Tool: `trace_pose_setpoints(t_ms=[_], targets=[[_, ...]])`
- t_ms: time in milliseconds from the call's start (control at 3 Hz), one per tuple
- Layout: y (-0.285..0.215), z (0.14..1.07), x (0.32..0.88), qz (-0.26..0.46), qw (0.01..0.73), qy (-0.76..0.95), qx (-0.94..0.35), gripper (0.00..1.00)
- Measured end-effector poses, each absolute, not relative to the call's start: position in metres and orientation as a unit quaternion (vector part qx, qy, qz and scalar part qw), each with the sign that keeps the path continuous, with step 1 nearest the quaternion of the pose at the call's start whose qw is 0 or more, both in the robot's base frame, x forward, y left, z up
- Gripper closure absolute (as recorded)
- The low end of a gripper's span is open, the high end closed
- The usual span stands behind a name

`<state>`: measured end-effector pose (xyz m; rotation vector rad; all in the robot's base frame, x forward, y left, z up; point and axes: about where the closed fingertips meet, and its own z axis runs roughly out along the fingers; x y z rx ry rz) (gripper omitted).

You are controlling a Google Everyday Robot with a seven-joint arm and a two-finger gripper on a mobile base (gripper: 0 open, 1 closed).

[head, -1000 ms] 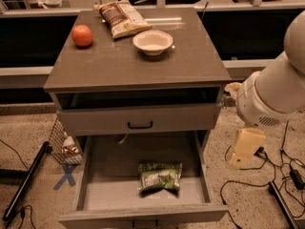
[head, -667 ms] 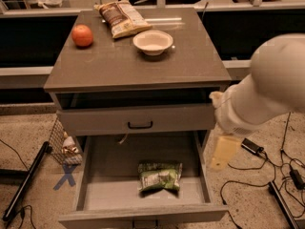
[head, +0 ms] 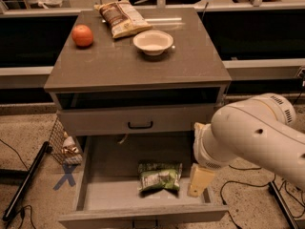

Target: Pick green jalapeno chip bag from middle drawer and place on counter

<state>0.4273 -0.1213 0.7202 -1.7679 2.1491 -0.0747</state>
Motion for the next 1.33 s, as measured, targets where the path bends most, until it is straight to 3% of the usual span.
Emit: trace_pose_setpoints(t_ms=[667,1333], targets=[[-0.103,0.681,0.444,0.003,0.178,0.754,-0.632,0.0],[-0.042,0.534,0.49,0.06,0.169,0.733,-0.656,0.0]])
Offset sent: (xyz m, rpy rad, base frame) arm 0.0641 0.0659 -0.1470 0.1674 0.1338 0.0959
